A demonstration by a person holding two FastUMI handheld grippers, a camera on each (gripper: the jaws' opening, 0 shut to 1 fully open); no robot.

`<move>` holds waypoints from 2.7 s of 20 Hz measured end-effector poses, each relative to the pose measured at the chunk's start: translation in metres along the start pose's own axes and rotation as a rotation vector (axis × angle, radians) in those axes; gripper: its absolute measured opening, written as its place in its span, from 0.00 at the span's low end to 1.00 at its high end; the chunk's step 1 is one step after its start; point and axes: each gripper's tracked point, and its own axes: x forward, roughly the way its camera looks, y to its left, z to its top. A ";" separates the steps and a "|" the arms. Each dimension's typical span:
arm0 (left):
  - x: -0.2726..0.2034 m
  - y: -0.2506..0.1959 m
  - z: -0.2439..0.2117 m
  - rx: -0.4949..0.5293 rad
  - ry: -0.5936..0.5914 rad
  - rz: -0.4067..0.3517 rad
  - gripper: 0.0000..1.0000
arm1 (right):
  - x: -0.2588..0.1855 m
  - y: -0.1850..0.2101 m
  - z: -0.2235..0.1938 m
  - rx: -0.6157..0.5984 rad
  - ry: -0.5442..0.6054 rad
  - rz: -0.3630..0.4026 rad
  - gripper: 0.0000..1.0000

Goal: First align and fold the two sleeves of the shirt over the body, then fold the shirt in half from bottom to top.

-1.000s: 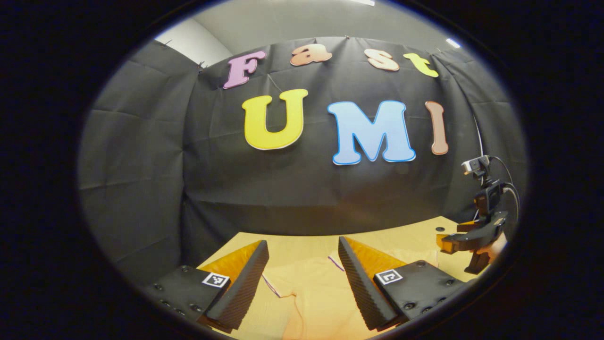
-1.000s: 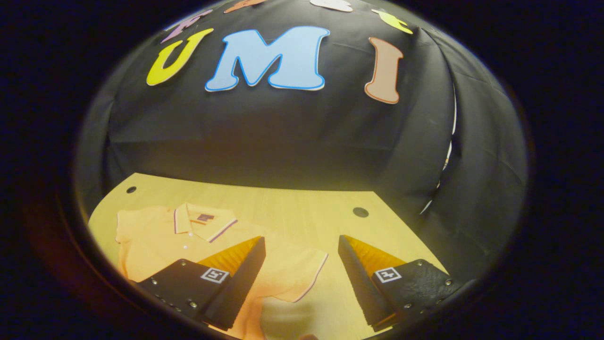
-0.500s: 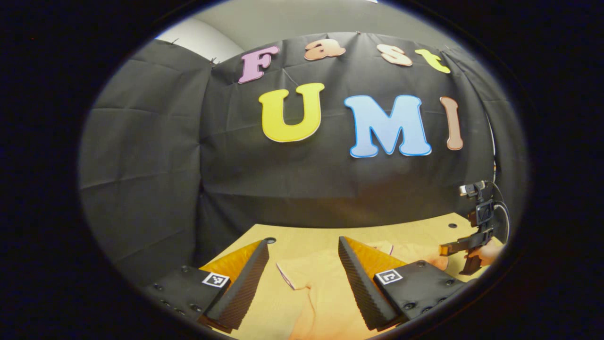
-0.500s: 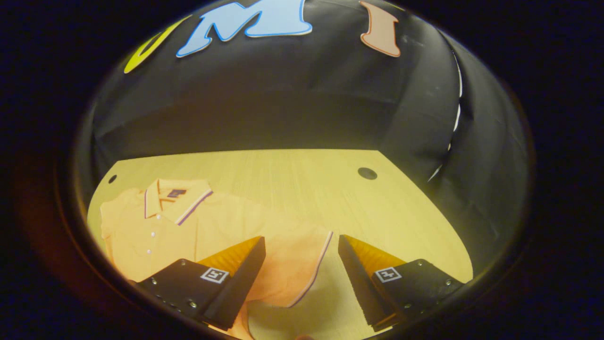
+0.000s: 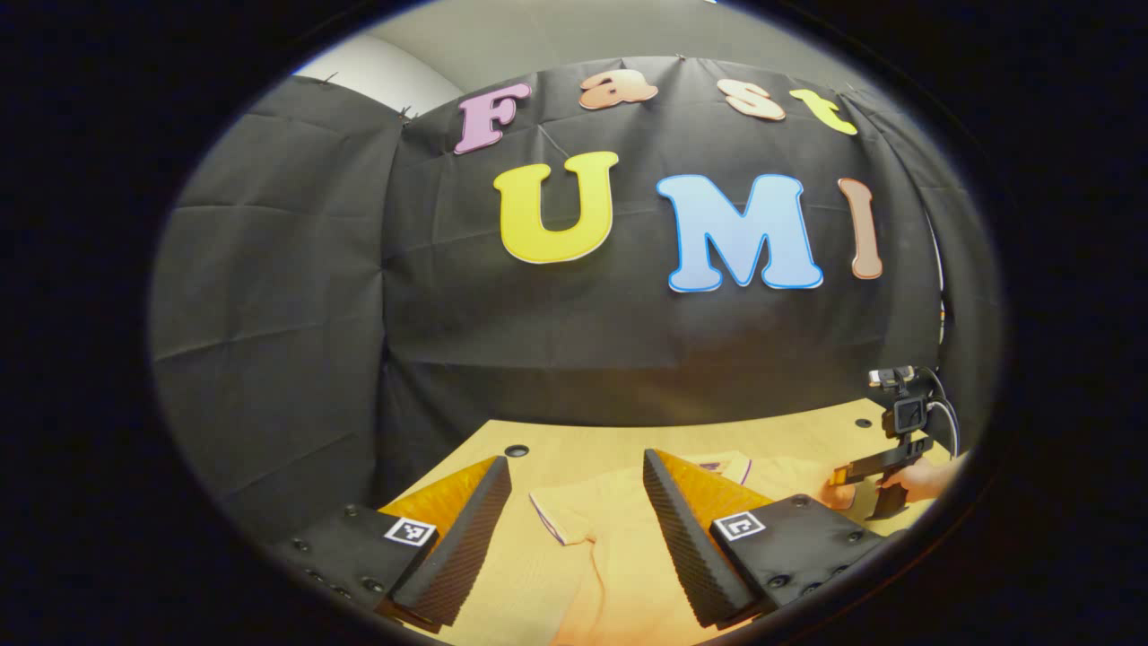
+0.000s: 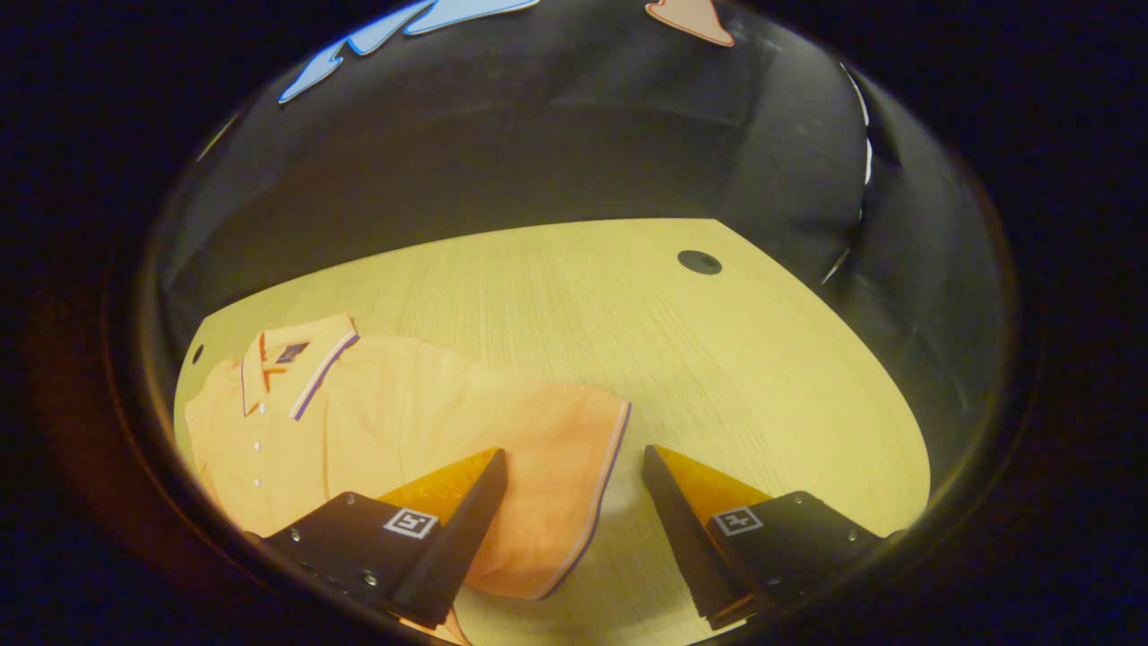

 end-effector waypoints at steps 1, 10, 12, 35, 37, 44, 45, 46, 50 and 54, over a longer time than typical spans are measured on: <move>-0.003 0.001 0.000 0.001 0.000 -0.001 0.96 | 0.001 0.003 -0.001 0.006 0.002 0.009 0.94; -0.009 0.009 -0.003 -0.007 0.009 0.021 0.97 | -0.002 0.010 0.001 0.057 0.019 0.015 0.22; -0.014 0.012 -0.003 -0.007 0.007 0.029 0.97 | -0.001 0.013 0.002 0.038 0.006 0.010 0.04; -0.047 0.055 -0.023 -0.076 0.030 0.146 0.97 | -0.063 0.150 0.013 -0.264 -0.110 0.285 0.04; -0.042 0.060 -0.021 -0.077 0.023 0.147 0.97 | -0.060 0.157 0.006 -0.276 -0.091 0.293 0.06; -0.010 0.065 -0.013 -0.059 0.010 0.110 0.96 | -0.061 0.155 0.000 -0.262 -0.057 0.271 0.18; -0.004 0.063 -0.014 -0.053 0.013 0.097 0.96 | -0.064 0.154 0.003 -0.256 -0.064 0.269 0.22; 0.002 0.060 -0.014 -0.048 0.015 0.082 0.96 | -0.068 0.152 0.006 -0.251 -0.071 0.265 0.24; 0.028 0.048 -0.018 -0.042 0.021 0.010 0.97 | -0.096 0.147 0.019 -0.228 -0.122 0.261 0.60; 0.062 0.035 -0.030 -0.047 0.033 -0.069 0.96 | -0.145 0.146 0.033 -0.182 -0.214 0.254 0.85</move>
